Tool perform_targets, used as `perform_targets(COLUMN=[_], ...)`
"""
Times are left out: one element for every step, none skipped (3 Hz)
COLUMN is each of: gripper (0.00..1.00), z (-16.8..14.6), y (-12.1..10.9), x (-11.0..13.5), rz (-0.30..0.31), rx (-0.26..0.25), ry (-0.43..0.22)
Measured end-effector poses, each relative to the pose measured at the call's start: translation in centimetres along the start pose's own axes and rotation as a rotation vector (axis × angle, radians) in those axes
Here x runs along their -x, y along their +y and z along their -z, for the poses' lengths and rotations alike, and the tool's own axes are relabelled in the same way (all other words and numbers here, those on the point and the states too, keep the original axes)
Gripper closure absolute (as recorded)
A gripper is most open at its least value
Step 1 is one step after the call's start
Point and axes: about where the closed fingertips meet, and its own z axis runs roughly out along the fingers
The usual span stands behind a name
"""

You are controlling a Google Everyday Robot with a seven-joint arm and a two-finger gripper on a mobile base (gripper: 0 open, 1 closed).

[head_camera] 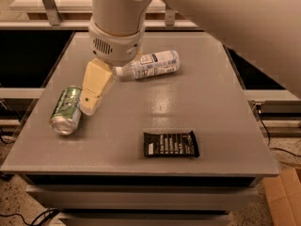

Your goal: Place green can upright

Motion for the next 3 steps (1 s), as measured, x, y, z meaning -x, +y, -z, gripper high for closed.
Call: perform_targets(gripper=[0.00,0.00,0.00], z=[0.0,0.0,-0.5], y=[0.1,0.1,0.4], x=[0.3,0.3,1.5], rz=[-0.052,-0.052,-0.085], rx=[-0.001,-0.001,0.004], ry=[-0.006,-0.006,-0.020])
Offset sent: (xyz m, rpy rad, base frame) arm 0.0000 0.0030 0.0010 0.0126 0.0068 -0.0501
